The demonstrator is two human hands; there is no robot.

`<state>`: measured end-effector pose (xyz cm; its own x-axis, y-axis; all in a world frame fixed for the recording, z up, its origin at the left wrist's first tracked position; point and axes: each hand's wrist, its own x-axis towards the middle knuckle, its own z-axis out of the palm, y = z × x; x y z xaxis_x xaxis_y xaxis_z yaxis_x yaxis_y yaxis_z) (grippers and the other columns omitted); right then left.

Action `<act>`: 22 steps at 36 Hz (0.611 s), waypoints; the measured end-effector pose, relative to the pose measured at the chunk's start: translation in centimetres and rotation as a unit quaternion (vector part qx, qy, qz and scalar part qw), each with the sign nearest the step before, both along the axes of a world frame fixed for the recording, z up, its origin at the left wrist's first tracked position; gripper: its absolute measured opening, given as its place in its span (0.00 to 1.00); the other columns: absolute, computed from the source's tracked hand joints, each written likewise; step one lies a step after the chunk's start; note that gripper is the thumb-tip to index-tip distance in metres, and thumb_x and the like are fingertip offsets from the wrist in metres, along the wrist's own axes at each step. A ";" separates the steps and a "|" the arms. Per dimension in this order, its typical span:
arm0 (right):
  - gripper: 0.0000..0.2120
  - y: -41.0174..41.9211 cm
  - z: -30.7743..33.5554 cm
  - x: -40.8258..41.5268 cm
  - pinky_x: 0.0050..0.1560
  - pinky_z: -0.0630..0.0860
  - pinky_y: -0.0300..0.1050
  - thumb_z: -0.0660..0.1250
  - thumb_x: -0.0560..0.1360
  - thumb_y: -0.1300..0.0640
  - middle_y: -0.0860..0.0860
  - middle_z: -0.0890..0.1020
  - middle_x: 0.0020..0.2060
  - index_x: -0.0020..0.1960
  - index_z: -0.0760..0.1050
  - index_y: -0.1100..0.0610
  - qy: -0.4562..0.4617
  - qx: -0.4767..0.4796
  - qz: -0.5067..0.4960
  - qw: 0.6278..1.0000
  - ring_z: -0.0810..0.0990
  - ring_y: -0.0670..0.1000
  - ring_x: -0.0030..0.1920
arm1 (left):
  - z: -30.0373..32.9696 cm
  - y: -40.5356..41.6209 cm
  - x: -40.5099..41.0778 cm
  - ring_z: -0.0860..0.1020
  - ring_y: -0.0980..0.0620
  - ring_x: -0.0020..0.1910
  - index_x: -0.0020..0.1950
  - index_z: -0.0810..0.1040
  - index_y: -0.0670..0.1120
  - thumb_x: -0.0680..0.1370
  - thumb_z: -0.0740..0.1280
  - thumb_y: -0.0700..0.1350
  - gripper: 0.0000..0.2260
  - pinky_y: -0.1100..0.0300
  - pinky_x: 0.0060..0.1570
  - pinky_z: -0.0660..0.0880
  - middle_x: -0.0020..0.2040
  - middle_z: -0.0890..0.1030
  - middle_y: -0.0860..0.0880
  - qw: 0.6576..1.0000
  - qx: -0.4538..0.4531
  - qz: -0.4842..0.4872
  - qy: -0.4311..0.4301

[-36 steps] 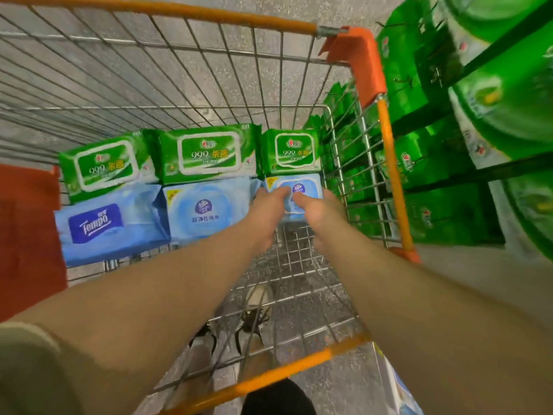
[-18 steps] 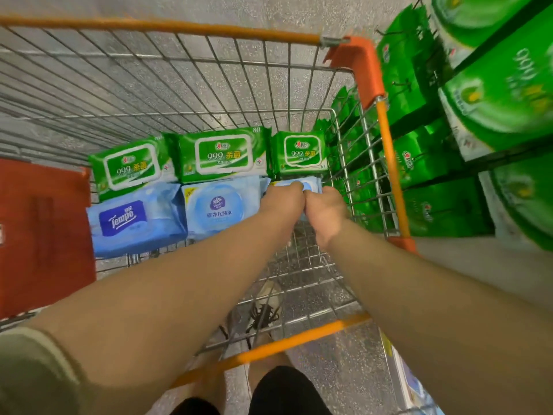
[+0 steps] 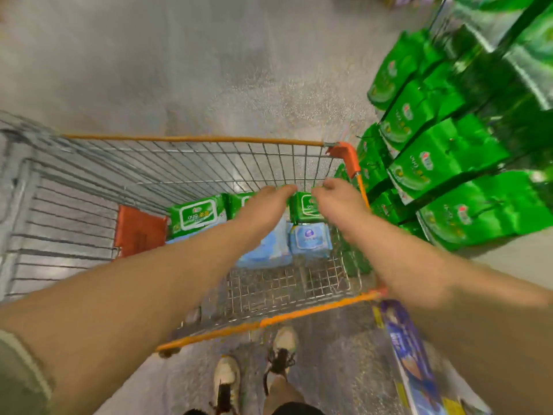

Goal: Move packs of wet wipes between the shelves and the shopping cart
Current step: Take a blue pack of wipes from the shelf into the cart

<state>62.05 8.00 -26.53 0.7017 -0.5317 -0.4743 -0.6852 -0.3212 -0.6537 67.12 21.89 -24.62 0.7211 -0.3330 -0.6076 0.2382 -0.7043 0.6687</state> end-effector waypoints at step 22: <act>0.25 7.1 30.0 -7.2 0.65 0.70 0.45 0.61 0.80 0.47 0.58 0.75 0.70 0.74 0.70 0.58 -0.024 -0.382 0.163 0.909 0.73 0.58 0.69 | 24.2 8.3 -0.8 0.64 0.47 0.78 0.82 0.63 0.52 0.78 0.66 0.66 0.36 0.48 0.75 0.63 0.81 0.64 0.50 0.926 -0.071 -0.215 -0.302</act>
<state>54.88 15.08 3.49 0.8915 -0.4526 -0.0184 -0.4482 -0.8756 -0.1803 66.31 30.17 -0.44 0.6980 -0.7132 -0.0643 -0.4913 -0.5423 0.6816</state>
